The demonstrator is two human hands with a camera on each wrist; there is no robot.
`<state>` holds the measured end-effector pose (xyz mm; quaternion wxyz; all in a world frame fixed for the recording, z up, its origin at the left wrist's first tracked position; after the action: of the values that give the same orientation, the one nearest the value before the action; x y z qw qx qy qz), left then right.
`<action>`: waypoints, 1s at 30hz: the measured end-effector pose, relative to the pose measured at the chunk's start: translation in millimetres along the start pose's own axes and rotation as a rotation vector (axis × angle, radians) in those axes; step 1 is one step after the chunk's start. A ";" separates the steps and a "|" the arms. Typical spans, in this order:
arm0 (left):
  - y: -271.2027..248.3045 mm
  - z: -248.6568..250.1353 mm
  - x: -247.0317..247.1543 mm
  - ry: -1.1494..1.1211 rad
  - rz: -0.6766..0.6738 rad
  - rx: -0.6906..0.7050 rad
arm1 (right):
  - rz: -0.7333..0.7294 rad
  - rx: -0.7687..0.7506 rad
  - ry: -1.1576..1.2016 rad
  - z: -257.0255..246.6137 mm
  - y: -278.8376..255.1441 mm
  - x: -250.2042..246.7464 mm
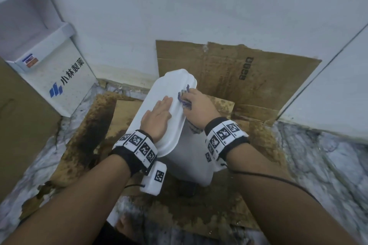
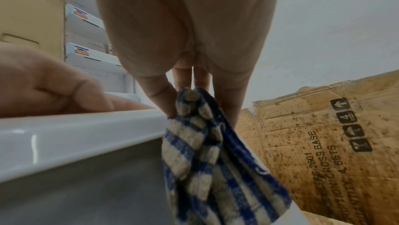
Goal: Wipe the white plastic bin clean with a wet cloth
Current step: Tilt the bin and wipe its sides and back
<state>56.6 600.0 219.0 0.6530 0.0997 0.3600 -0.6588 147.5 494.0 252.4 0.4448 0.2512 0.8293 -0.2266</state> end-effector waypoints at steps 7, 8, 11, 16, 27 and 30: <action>-0.2 14.3 10.7 0.000 -0.017 0.021 | -0.046 0.001 0.061 -17.1 -55.3 7.3; -0.8 17.5 12.0 -0.002 -0.022 0.024 | -0.047 -0.007 0.076 -19.2 -63.3 7.9; -1.9 25.2 15.9 0.032 -0.043 0.018 | -0.068 -0.010 0.097 -24.6 -85.6 12.1; -3.5 31.2 19.2 -0.086 -0.065 0.057 | -0.070 -0.030 0.064 -26.9 -116.6 19.9; -16.7 34.4 21.8 -0.152 -0.082 0.100 | -0.173 -0.098 0.014 -26.3 -161.3 37.2; -19.6 37.7 24.6 -0.112 -0.073 0.092 | -0.189 -0.071 0.081 -25.2 -174.1 28.8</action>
<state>48.0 555.6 238.1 0.6425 0.0793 0.2959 -0.7024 10.4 381.0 267.0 0.3960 0.1647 0.8742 -0.2275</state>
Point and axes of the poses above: each hand's wrist, its own y-axis towards the middle knuckle, its own x-axis out of the palm, z = x × y, the point moved 4 cm from there along y, towards the middle knuckle, and after that the axes turned 14 degrees about -z, right-handed, at the moved point
